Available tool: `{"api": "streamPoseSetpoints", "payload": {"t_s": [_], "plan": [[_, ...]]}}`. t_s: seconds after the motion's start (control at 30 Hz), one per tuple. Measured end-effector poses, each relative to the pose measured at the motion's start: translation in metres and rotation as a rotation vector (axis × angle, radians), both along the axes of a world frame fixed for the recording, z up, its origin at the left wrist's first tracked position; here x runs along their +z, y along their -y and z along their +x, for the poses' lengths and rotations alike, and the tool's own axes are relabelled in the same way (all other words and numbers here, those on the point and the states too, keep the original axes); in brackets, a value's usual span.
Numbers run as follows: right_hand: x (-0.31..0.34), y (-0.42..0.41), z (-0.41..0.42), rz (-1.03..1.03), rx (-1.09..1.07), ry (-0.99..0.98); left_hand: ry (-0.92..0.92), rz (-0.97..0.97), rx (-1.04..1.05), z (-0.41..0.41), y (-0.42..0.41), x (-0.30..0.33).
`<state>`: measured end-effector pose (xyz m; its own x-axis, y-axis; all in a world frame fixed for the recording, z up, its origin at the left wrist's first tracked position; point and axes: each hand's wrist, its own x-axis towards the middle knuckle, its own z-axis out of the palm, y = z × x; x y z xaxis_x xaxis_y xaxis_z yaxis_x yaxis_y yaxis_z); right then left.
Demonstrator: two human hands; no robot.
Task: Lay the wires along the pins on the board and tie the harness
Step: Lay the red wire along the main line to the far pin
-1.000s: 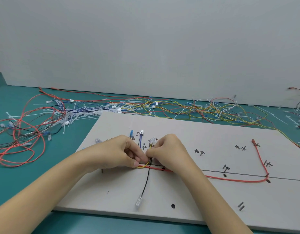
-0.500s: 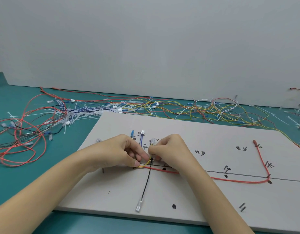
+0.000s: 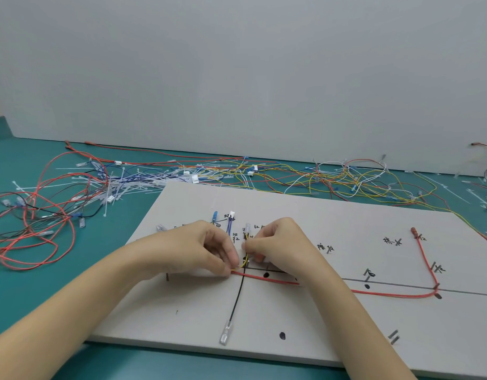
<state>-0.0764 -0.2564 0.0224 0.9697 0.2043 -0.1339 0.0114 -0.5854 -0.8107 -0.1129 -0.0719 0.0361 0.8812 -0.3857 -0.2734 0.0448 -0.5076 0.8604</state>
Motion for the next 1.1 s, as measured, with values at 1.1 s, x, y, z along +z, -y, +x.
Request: {"api": "streamPoseSetpoints", "payload": {"t_s": [1.1], "plan": [[-0.007, 0.002, -0.005, -0.038, -0.011, 0.265, 0.255, 0.181, 0.059, -0.001, -0.009, 0.005]]}}
